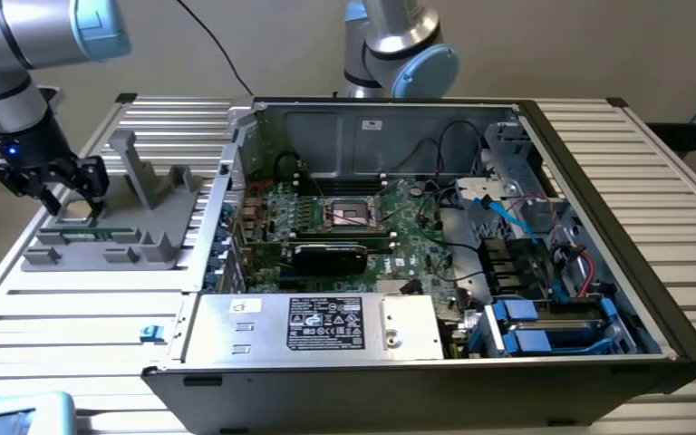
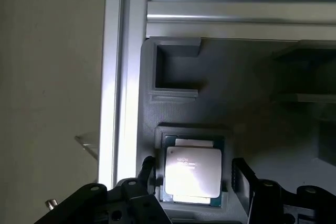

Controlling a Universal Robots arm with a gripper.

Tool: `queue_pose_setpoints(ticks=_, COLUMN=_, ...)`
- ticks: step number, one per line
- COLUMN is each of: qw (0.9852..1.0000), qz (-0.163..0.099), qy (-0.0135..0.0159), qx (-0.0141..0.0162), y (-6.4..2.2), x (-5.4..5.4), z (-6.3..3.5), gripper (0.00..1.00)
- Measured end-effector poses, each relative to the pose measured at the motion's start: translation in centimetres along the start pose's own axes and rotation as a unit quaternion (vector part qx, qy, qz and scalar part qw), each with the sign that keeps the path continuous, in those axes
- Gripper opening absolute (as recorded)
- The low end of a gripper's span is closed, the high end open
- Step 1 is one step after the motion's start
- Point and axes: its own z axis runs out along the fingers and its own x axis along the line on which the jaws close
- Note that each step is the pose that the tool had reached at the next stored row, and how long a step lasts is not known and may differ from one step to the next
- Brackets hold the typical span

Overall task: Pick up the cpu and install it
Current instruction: 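Pick up the cpu and move it towards the insertion slot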

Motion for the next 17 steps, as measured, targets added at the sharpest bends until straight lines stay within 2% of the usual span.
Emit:
queue_pose_setpoints(ticks=9, qw=1.0, qz=0.0, qy=0.0015, qx=-0.0001, y=-0.01, x=-0.01, z=0.22, gripper=0.69)
queue_pose_setpoints(ticks=11, qw=1.0, qz=0.0, qy=0.0015, qx=-0.0002, y=-0.01, x=-0.01, z=0.23, gripper=0.67)
queue_pose_setpoints(ticks=13, qw=1.0, qz=0.0, qy=0.0017, qx=-0.0006, y=-0.01, x=-0.01, z=0.23, gripper=0.55)
queue_pose_setpoints(ticks=17, qw=1.0, qz=0.0, qy=0.0018, qx=-0.0015, y=-0.01, x=-0.04, z=0.15, gripper=0.55)
